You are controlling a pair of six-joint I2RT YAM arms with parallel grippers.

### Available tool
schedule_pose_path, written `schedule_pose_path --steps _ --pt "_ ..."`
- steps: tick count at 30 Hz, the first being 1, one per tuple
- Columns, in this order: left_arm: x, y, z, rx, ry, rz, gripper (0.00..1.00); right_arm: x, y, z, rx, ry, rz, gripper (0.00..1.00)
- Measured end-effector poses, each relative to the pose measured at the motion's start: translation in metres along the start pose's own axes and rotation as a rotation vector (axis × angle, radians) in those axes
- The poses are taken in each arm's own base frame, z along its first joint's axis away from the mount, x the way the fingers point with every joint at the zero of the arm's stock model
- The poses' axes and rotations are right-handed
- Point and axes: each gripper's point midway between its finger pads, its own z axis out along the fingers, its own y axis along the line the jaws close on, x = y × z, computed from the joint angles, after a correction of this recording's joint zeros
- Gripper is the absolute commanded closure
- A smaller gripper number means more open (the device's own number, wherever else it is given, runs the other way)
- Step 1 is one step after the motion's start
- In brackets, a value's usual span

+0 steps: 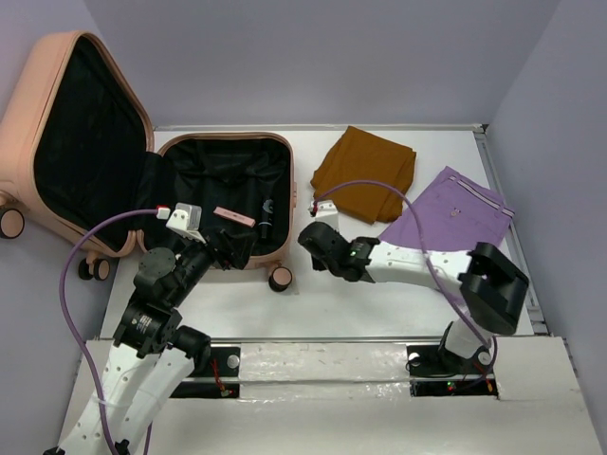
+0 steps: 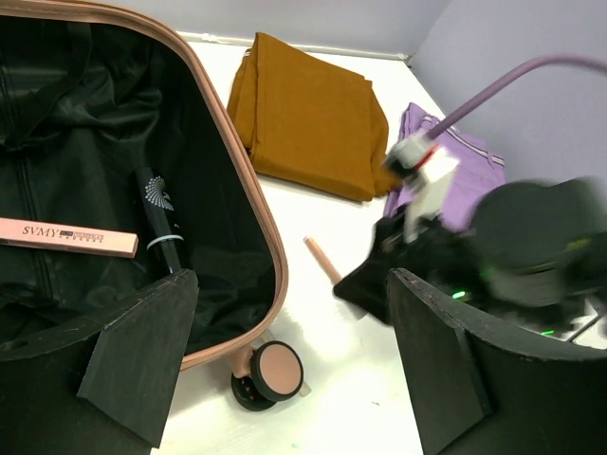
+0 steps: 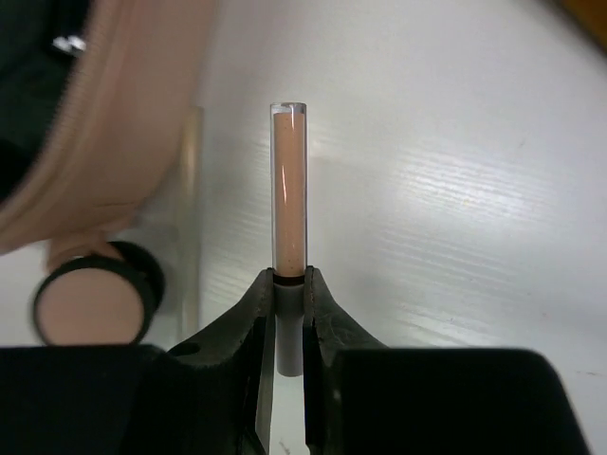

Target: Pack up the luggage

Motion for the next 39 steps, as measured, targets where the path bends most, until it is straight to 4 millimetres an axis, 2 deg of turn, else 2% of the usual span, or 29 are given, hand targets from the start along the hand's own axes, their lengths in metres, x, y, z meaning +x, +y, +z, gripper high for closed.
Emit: schedule_pose_path --steps 4,6,8,10,11,13,14,15,17,18,19,21,24,27,29,34,39 --pt "0.000 0.000 0.000 0.001 -0.001 0.000 0.08 -0.050 0.013 -0.039 -0.101 -0.120 0.020 0.93" --pt "0.000 0.000 0.000 0.001 -0.002 0.000 0.08 -0.078 0.028 -0.051 -0.159 -0.173 0.022 0.93" --pt "-0.001 0.000 -0.001 -0.002 -0.004 0.000 0.08 -0.117 0.058 -0.056 -0.225 -0.232 0.019 0.93" --pt "-0.002 0.001 -0.001 -0.007 -0.008 0.000 0.08 -0.159 0.096 -0.053 -0.290 -0.301 0.027 0.55" --pt "-0.002 0.002 -0.001 -0.009 -0.010 0.001 0.08 -0.167 0.105 -0.052 -0.307 -0.313 0.025 0.42" --pt "-0.003 0.003 -0.001 -0.017 -0.014 0.000 0.08 -0.180 0.127 -0.042 -0.344 -0.330 0.022 0.28" --pt "-0.003 0.004 -0.001 -0.022 -0.016 0.000 0.08 -0.184 0.135 -0.039 -0.362 -0.333 0.026 0.28" --pt "-0.003 0.005 -0.001 -0.027 -0.017 0.000 0.08 -0.180 0.139 -0.034 -0.374 -0.323 0.024 0.32" --pt "-0.003 0.006 -0.001 -0.033 -0.018 0.000 0.08 -0.166 0.135 -0.028 -0.364 -0.294 0.010 0.41" --pt "-0.003 0.006 -0.001 -0.035 -0.019 0.000 0.08 -0.158 0.131 -0.025 -0.361 -0.288 0.011 0.49" --pt "-0.003 0.007 0.000 -0.037 -0.018 -0.001 0.08 -0.142 0.121 -0.023 -0.354 -0.277 0.009 0.53" --pt "-0.003 0.008 0.000 -0.042 -0.015 -0.001 0.08 -0.088 0.081 -0.022 -0.303 -0.192 -0.008 0.61" --pt "-0.001 0.013 0.003 -0.059 -0.007 -0.004 0.08 -0.034 0.042 -0.023 -0.256 -0.112 -0.019 0.61" --pt "0.000 0.016 0.005 -0.071 0.000 -0.007 0.08 0.002 0.021 -0.027 -0.243 -0.056 -0.031 0.57" --pt "0.001 0.019 0.006 -0.080 0.005 -0.009 0.08 0.018 0.022 -0.031 -0.259 -0.031 -0.047 0.54" --pt "0.002 0.022 0.008 -0.088 0.012 -0.011 0.08 0.036 0.045 -0.043 -0.320 -0.008 -0.074 0.51" --pt "0.002 0.021 0.008 -0.082 0.015 -0.012 0.08 0.062 0.055 -0.030 -0.307 0.044 -0.112 0.51"
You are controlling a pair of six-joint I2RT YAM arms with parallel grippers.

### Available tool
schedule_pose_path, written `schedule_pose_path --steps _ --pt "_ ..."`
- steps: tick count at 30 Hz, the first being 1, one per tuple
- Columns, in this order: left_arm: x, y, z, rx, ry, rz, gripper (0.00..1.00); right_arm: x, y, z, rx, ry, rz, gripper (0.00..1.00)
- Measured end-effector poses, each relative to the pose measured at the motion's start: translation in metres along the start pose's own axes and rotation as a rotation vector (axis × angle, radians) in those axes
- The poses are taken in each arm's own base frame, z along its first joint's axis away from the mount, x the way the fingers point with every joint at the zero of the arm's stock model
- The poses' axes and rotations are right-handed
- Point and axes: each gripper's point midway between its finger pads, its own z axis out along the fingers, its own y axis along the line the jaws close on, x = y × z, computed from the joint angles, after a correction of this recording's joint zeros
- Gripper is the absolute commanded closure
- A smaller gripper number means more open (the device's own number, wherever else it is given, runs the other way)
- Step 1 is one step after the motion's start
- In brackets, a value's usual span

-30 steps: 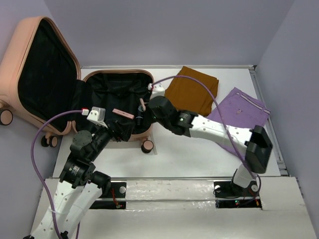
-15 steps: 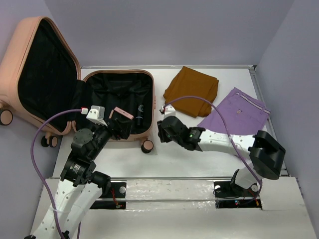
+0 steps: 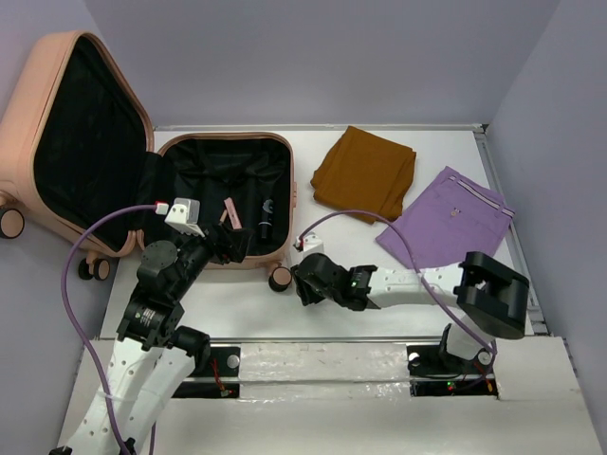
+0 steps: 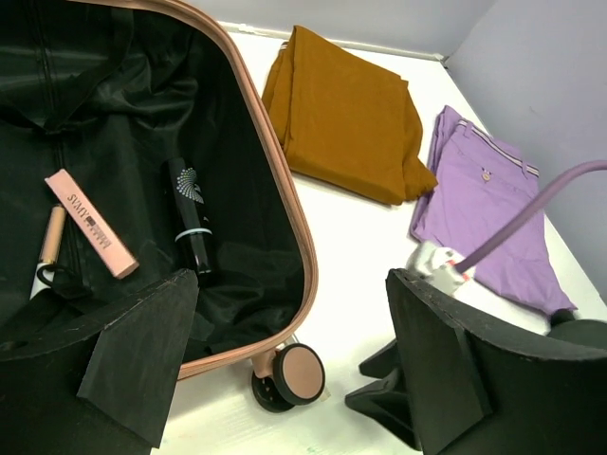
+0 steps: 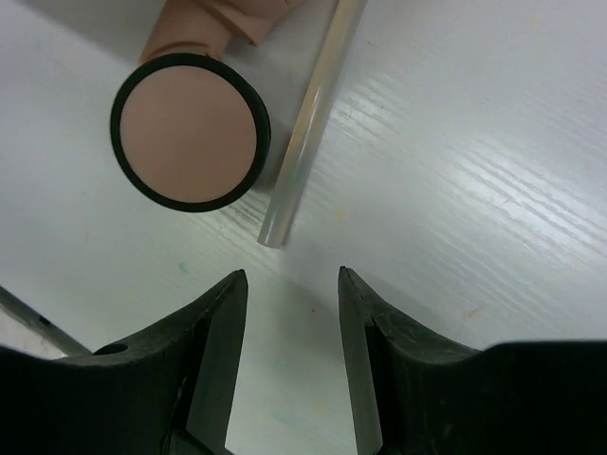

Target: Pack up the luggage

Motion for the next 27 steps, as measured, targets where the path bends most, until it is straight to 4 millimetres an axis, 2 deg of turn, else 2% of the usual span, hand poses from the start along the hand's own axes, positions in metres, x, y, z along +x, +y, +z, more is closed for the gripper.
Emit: schedule_pose_path --steps 5,12,17,18,20,22,25,27 --pt "0.000 -0.002 0.000 0.010 0.003 0.001 0.07 0.013 0.002 0.020 0.038 0.038 -0.018 0.51" --pt "0.001 -0.005 -0.001 0.025 0.005 0.001 0.07 0.008 0.007 0.032 0.075 0.017 -0.008 0.52" --pt "-0.001 -0.007 -0.002 0.035 -0.002 0.002 0.07 0.010 0.002 0.041 0.117 0.011 -0.007 0.61" --pt "-0.001 -0.007 -0.002 0.036 -0.004 0.003 0.07 0.009 0.001 0.042 0.128 0.007 -0.005 0.68" --pt "-0.002 -0.007 -0.002 0.037 -0.006 0.002 0.07 0.009 -0.002 0.042 0.144 0.001 0.000 0.70" --pt "-0.002 -0.007 -0.003 0.038 -0.007 0.003 0.07 0.009 -0.006 0.042 0.167 -0.004 0.009 0.80" --pt "-0.002 -0.007 -0.003 0.038 -0.007 0.003 0.07 0.008 -0.011 0.041 0.197 -0.013 0.024 0.90" --pt "-0.002 -0.007 -0.003 0.038 -0.007 0.003 0.07 0.008 -0.014 0.041 0.210 -0.019 0.033 0.93"
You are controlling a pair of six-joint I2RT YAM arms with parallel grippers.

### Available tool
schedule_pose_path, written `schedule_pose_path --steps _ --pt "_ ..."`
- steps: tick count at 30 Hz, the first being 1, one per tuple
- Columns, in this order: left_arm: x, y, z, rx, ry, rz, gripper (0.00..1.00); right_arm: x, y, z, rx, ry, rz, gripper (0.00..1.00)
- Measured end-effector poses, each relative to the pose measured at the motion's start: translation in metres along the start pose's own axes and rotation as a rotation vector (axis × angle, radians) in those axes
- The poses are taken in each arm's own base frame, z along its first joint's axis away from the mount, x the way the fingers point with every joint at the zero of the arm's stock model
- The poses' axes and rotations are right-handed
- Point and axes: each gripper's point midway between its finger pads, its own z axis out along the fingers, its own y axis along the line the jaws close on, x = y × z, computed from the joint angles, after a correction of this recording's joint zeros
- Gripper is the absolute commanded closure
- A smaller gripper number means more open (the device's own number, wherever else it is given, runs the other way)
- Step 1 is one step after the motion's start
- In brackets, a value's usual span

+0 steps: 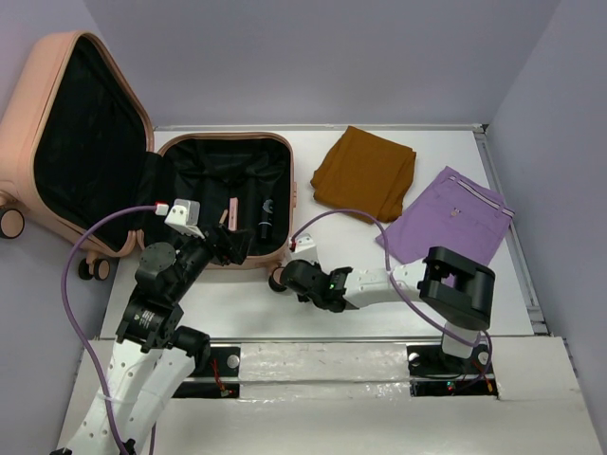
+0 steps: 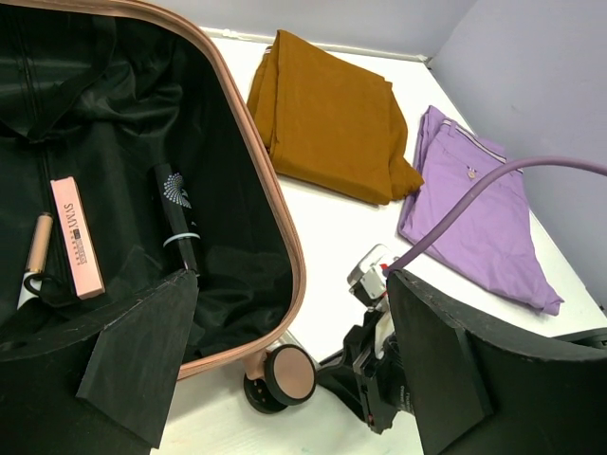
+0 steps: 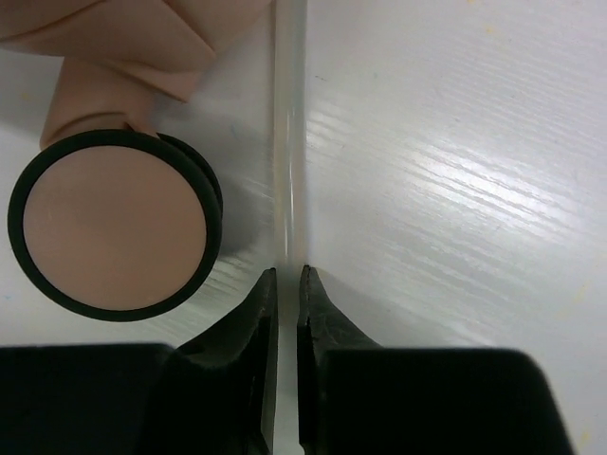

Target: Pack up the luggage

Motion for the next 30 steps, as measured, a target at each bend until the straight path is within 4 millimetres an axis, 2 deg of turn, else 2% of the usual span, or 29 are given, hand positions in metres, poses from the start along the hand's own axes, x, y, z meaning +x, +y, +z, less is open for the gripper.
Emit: schedule_pose_path --steps 3,8,13,17,21,23,26,27,28,29,30 --pt "0.000 0.000 0.000 0.000 0.000 0.000 0.07 0.002 -0.010 -0.003 0.033 -0.010 0.012 0.93" --pt "0.000 0.000 0.000 0.000 0.000 0.000 0.07 0.014 -0.047 -0.025 0.114 0.001 -0.001 0.93" --pt "0.000 0.000 0.000 0.001 -0.002 0.000 0.07 -0.007 -0.061 -0.059 0.096 -0.062 0.043 0.93" --pt "-0.001 0.000 -0.001 0.001 -0.003 0.000 0.07 -0.043 -0.061 -0.091 0.036 -0.161 0.096 0.93" --pt "-0.002 -0.001 -0.002 0.004 -0.011 0.001 0.07 -0.077 -0.052 -0.108 -0.001 -0.233 0.077 0.93" --pt "-0.003 -0.001 -0.002 0.002 -0.014 0.001 0.07 -0.111 -0.034 -0.115 -0.030 -0.284 0.048 0.93" --pt "-0.004 0.001 -0.002 -0.010 -0.020 -0.001 0.07 -0.162 0.000 -0.108 -0.091 -0.344 0.041 0.92" --pt "-0.004 0.002 -0.003 -0.017 -0.022 -0.002 0.06 -0.175 0.009 -0.102 -0.113 -0.356 0.043 0.81" --pt "-0.005 0.003 -0.003 -0.024 -0.026 -0.005 0.06 -0.192 0.020 -0.094 -0.140 -0.368 0.054 0.45" --pt "-0.005 0.004 -0.003 -0.029 -0.027 -0.007 0.03 -0.211 0.029 -0.082 -0.167 -0.378 0.063 0.30" --pt "-0.006 0.005 -0.003 -0.033 -0.031 -0.010 0.03 -0.220 0.035 -0.071 -0.183 -0.376 0.070 0.19"
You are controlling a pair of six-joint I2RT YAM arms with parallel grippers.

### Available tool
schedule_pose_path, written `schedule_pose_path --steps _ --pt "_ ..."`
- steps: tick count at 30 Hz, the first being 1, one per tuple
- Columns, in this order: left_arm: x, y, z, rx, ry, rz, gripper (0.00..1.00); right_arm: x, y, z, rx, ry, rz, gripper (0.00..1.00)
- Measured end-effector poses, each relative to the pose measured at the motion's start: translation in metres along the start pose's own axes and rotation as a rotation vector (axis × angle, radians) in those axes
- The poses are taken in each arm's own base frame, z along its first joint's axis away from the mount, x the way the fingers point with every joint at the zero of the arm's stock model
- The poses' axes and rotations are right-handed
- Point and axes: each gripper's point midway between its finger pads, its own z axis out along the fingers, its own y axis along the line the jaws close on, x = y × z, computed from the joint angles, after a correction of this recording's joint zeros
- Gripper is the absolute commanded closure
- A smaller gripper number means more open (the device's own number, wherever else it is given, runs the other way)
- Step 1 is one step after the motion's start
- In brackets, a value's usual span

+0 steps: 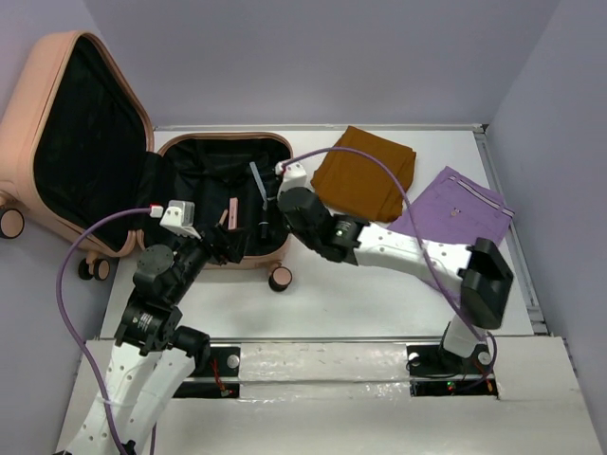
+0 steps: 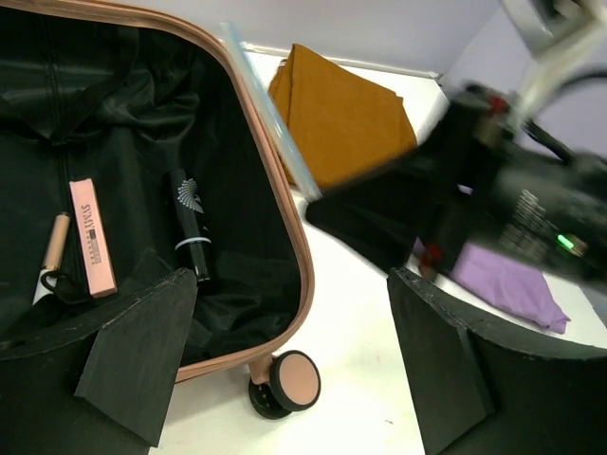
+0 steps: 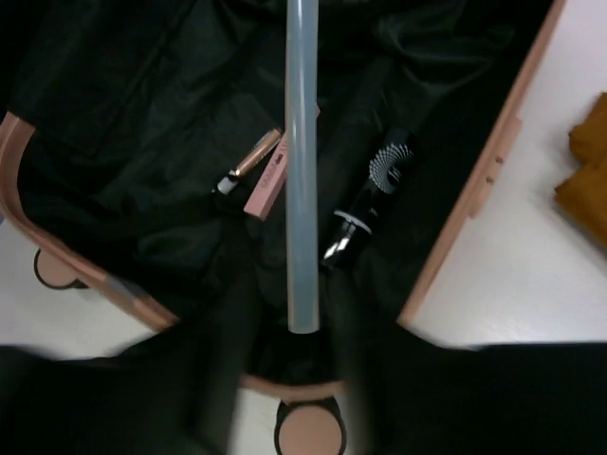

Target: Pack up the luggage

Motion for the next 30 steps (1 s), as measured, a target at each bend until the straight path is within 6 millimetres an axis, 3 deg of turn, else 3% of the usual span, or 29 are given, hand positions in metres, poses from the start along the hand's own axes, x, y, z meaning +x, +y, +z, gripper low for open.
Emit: schedule_pose_path --steps 2,3,6,7,9,11,12,14,15,17,19,20,22,24,26,30 --pt "-0.002 0.001 0.000 -0.011 -0.007 -0.020 0.05 -0.009 0.003 0.025 -0.014 0.004 0.008 0.18" --pt "-0.002 0.000 0.000 -0.012 -0.008 -0.031 0.11 -0.013 0.001 0.035 -0.024 0.009 0.016 0.19" --pt "-0.003 -0.002 0.002 -0.001 -0.006 -0.050 0.19 -0.013 -0.021 0.037 -0.025 0.033 0.049 0.22" --pt "-0.003 -0.007 0.005 0.022 0.001 -0.062 0.25 -0.012 -0.034 0.032 -0.020 0.036 0.062 0.24" --pt "-0.003 -0.014 0.009 0.054 0.016 -0.079 0.48 -0.011 -0.072 0.006 0.022 0.033 0.092 0.27" --pt "-0.006 -0.028 0.019 0.114 0.040 -0.126 0.56 -0.023 -0.106 -0.024 0.066 -0.014 0.133 0.28" --pt "-0.009 -0.035 0.026 0.144 0.046 -0.146 0.64 -0.029 -0.122 -0.040 0.084 -0.048 0.157 0.29" --pt "-0.010 -0.049 0.044 0.187 0.079 -0.199 0.68 -0.035 -0.149 -0.074 0.114 -0.104 0.205 0.29" --pt "-0.006 -0.056 0.054 0.192 0.105 -0.214 0.67 -0.037 -0.168 -0.091 0.142 -0.141 0.238 0.29" --pt "0.004 -0.081 0.074 0.213 0.170 -0.215 0.60 -0.043 -0.187 -0.109 0.171 -0.194 0.277 0.27" --pt "0.012 -0.132 0.098 0.273 0.239 -0.186 0.50 -0.034 -0.217 -0.124 0.238 -0.216 0.315 0.25" --pt "0.014 -0.154 0.113 0.290 0.262 -0.167 0.36 -0.025 -0.229 -0.128 0.271 -0.209 0.328 0.24" --pt "0.023 -0.179 0.154 0.275 0.289 -0.120 0.22 -0.010 -0.249 -0.134 0.321 -0.188 0.351 0.22" --pt "0.027 -0.183 0.200 0.199 0.292 -0.070 0.09 0.007 -0.260 -0.137 0.350 -0.151 0.369 0.18" --pt "0.034 -0.181 0.247 0.131 0.305 -0.018 0.03 0.017 -0.264 -0.140 0.356 -0.130 0.382 0.15" --pt "0.055 -0.167 0.337 0.043 0.349 0.066 0.01 0.026 -0.258 -0.147 0.324 -0.116 0.389 0.08"
